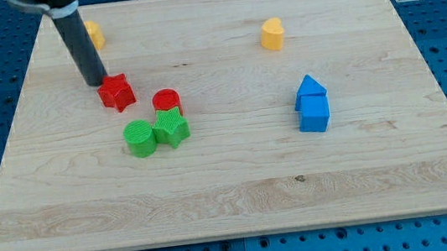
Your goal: Move the yellow heart slightly above the blue triangle
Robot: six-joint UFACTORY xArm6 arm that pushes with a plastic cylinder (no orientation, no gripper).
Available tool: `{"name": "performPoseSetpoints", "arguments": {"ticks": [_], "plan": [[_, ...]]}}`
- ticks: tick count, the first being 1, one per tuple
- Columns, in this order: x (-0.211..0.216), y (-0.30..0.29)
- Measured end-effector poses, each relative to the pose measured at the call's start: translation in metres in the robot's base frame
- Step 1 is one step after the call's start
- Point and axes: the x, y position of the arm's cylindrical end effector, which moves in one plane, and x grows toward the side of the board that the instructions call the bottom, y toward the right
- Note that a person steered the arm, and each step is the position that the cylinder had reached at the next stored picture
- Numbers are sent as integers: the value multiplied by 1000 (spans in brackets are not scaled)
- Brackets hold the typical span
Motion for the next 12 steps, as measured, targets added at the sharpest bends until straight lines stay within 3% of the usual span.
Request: {"name": "performPoseSetpoints", "arguments": {"ticks": [2,6,8,12], "plan": [[16,29],[37,2],[64,40],[33,58]]}}
